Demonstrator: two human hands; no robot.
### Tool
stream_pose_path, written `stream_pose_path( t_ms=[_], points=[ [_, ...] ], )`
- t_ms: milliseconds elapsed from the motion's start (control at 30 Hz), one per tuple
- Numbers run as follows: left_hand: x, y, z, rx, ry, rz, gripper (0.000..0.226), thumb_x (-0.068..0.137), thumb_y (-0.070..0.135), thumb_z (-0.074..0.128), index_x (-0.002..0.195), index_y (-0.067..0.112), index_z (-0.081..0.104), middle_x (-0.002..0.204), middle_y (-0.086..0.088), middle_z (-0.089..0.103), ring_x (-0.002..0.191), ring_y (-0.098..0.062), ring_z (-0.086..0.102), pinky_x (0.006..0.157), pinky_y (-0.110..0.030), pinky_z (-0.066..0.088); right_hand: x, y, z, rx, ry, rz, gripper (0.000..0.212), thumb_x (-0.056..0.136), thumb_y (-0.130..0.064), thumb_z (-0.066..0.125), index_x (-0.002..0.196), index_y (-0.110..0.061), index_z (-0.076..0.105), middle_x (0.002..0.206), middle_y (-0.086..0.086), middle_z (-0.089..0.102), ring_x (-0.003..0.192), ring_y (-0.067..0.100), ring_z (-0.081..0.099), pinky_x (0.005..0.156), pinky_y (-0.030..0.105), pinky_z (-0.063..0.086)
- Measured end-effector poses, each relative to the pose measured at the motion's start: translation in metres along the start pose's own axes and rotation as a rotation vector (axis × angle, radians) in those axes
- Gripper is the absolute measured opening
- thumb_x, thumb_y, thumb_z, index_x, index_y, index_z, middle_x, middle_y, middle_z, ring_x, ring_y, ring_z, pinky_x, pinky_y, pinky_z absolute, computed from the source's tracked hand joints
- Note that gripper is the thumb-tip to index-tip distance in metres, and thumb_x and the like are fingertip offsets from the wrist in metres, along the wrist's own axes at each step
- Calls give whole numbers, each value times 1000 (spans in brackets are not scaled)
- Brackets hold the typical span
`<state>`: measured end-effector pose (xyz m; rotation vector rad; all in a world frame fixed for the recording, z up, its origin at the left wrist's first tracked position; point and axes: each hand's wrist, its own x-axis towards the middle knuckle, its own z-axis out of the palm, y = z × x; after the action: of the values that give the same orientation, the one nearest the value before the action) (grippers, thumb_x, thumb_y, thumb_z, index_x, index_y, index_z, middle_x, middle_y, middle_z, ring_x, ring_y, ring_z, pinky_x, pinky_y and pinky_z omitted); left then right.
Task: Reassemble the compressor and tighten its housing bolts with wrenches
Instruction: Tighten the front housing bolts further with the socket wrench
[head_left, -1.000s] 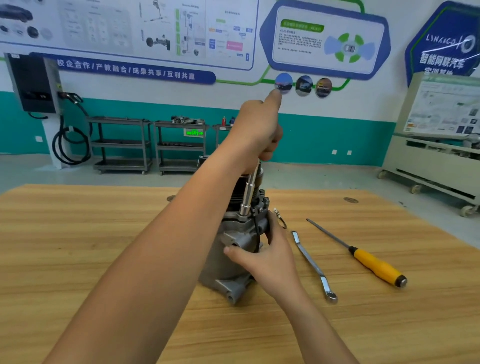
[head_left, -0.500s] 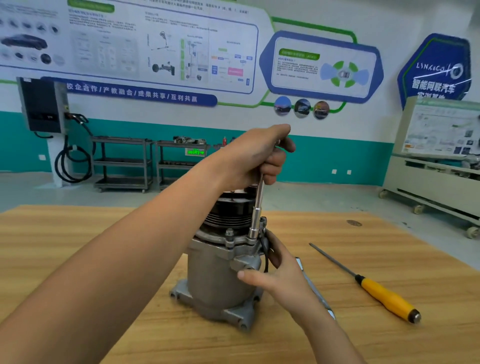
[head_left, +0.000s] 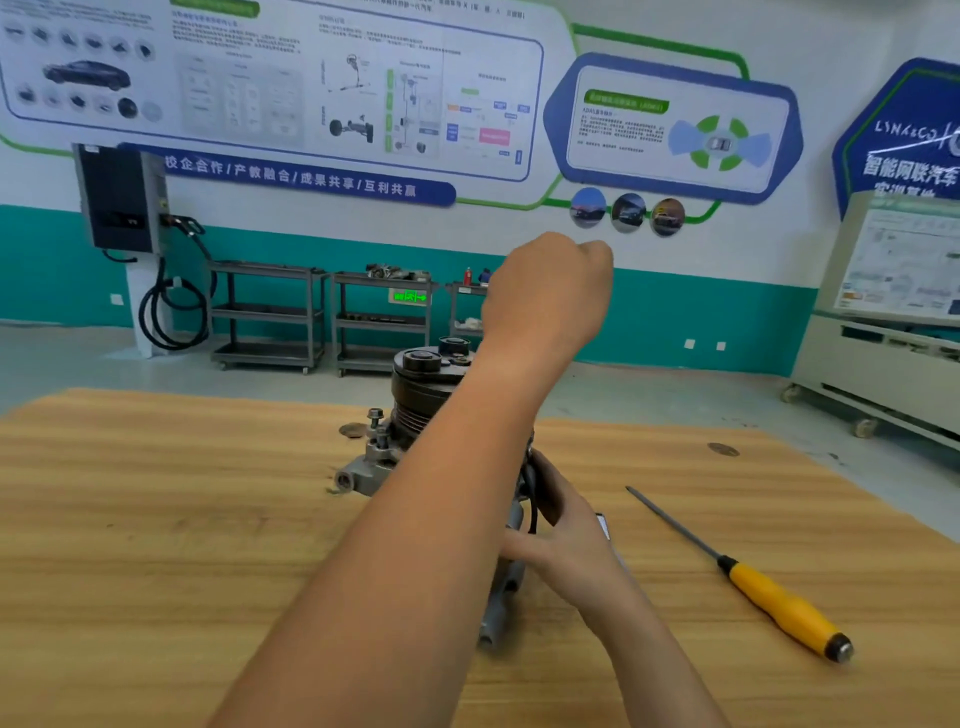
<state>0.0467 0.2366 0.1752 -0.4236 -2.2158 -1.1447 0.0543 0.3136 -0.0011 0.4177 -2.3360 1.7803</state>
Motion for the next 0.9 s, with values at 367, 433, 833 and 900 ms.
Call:
stream_pose_path(
  t_ms=[367, 433, 833, 900],
  points=[
    [9, -13, -4, -189, -167, 128, 52, 98, 35, 42, 52, 15, 28, 39, 8, 24, 31, -8, 24, 35, -20, 21, 1, 4, -5, 16, -6, 10, 92, 39, -44, 84, 119, -51, 39, 103, -47, 51, 98, -27, 46, 69, -3, 39],
    [10, -17, -16, -405, -412, 75, 44, 98, 27, 39, 56, 17, 29, 41, 7, 22, 34, -11, 18, 37, -17, 20, 2, 7, -7, 1, -22, 9, 76, 48, -33, 86, 105, -55, 42, 92, -54, 50, 90, -34, 44, 65, -7, 36],
    [-6, 8, -17, 343, -148, 249, 42, 99, 28, 31, 61, 13, 34, 60, 0, 37, 54, -18, 36, 52, -33, 26, 1, 5, -8, 37, -25, 0, 92, 61, -25, 87, 132, -45, 33, 106, -45, 43, 95, -30, 41, 70, -4, 37],
    [-14, -1, -6, 46, -56, 181, 43, 97, 27, 39, 58, 14, 28, 54, 1, 29, 52, -16, 30, 53, -31, 21, 0, 4, -8, 47, -34, 3, 95, 62, -24, 87, 139, -38, 32, 106, -44, 42, 89, -35, 39, 67, -6, 37]
  ],
)
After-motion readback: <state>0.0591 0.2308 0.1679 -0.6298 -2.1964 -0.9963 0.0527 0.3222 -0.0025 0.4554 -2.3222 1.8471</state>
